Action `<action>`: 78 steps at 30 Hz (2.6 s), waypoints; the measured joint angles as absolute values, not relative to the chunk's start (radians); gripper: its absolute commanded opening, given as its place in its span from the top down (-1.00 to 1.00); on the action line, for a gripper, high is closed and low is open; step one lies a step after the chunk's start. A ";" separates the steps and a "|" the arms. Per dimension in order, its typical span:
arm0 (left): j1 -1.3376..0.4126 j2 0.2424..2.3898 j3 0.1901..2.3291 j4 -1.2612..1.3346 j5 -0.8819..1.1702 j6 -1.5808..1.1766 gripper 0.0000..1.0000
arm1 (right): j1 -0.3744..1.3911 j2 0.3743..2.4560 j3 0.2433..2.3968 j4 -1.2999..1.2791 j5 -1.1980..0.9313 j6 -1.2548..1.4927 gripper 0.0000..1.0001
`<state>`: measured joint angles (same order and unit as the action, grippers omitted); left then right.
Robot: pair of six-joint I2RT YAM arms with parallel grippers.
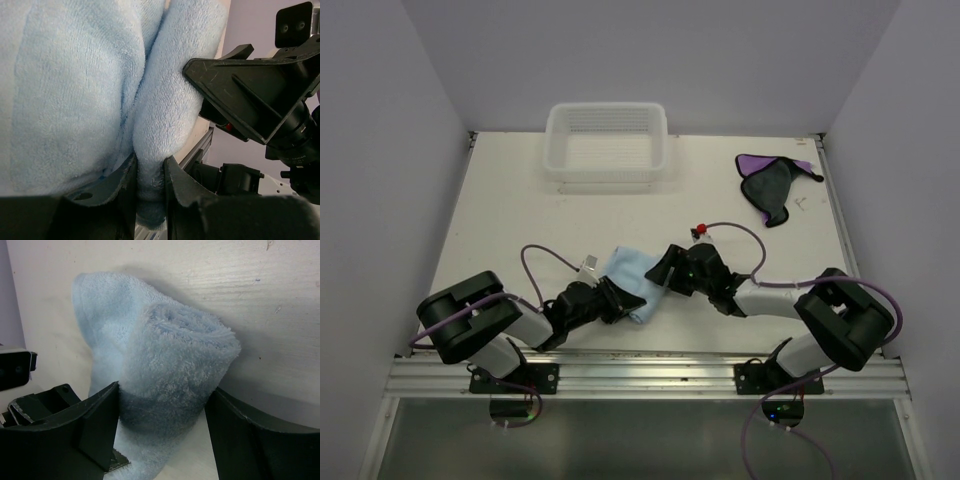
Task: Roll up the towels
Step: Roll the towel
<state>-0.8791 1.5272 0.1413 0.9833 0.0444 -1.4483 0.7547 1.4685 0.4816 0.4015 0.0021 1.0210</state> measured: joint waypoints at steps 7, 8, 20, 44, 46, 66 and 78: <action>-0.878 1.526 0.139 0.986 0.044 -1.446 0.97 | 0.759 1.469 0.519 0.344 0.010 1.021 -0.14; -0.878 1.525 0.139 0.985 0.044 -1.441 0.82 | 0.759 1.470 0.527 0.332 0.010 1.020 -0.11; -0.877 1.322 0.171 0.739 -0.035 -1.261 0.07 | 0.759 1.520 0.653 0.155 0.020 1.021 0.06; -1.017 1.056 0.393 0.260 -0.368 -0.823 -0.08 | 0.759 1.615 0.850 -0.103 0.035 0.999 0.11; -1.069 1.060 0.408 0.249 -0.414 -0.781 -0.08 | 0.759 1.618 0.865 -0.126 0.035 0.992 0.10; -1.398 1.306 0.555 0.184 -0.809 -0.495 -0.18 | 0.759 1.665 0.989 -0.280 0.030 0.942 0.07; -1.404 1.452 0.577 0.171 -0.847 -0.486 -0.21 | 0.759 1.665 1.013 -0.311 0.025 0.930 0.06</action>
<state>-1.4040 1.4517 0.5766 0.1715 -0.8467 -0.4862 0.7593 1.6653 1.0134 -0.3111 0.0250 0.9302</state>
